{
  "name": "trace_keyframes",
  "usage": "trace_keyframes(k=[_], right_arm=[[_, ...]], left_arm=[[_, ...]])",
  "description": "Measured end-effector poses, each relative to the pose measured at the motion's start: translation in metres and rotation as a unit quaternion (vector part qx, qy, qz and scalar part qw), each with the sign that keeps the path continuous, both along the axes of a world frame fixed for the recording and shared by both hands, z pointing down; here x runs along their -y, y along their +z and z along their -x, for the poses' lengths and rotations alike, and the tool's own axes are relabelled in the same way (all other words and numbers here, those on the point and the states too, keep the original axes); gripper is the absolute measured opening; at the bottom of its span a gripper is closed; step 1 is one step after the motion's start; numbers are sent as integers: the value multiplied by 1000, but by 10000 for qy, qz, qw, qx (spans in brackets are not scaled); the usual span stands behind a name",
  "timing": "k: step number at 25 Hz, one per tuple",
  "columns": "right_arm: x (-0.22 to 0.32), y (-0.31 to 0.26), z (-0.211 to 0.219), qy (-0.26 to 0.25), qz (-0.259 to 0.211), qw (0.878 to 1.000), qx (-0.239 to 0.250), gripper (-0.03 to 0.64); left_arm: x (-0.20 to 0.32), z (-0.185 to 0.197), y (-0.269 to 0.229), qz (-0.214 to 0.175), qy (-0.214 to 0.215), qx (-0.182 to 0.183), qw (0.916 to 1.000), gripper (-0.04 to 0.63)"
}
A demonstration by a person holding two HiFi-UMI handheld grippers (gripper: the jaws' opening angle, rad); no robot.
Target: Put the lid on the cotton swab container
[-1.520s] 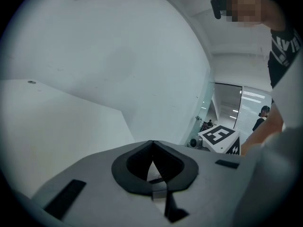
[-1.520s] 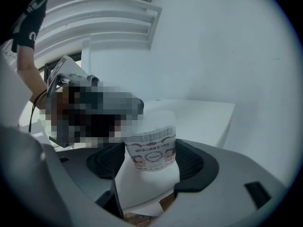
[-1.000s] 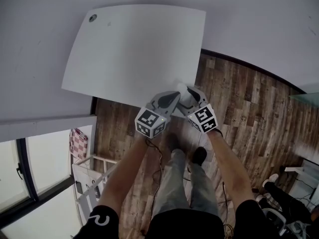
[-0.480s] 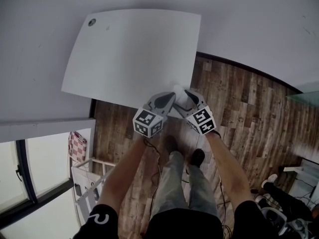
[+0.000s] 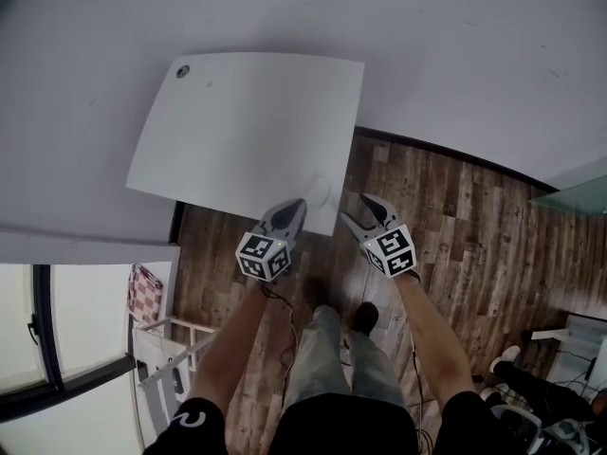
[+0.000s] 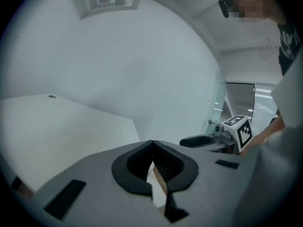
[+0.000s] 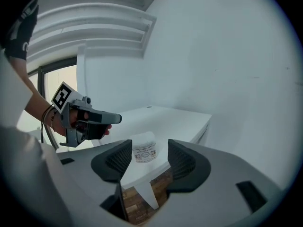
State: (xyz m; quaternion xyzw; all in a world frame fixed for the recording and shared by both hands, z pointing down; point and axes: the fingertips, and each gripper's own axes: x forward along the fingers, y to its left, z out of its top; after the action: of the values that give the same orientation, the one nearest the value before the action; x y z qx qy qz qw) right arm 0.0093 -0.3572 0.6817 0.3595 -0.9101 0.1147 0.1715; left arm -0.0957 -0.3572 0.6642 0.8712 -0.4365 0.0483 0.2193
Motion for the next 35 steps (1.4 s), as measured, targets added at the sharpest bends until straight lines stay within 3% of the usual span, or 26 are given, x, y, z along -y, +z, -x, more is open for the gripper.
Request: trace_keyframes(k=[9,16,27,35], right_arm=[[-36,-76,-37,283,-331,9989,167,153],[-65,-132,-67,452,-674,9965,206,17],[-101,-207,-101,429,-1145,9921,263,12],[-125,-235,-115,433,-1333,9895,343,12]], left_arm=[[-43,-7,-66,-273,-359,-44,9990,25],[-78,-21,-121,-599,-598,-46,9964,25],[-121,-40,-197,-1173,-870,133,9892,25],[-155,-52,-221,-1347,-848,162,9871,25]])
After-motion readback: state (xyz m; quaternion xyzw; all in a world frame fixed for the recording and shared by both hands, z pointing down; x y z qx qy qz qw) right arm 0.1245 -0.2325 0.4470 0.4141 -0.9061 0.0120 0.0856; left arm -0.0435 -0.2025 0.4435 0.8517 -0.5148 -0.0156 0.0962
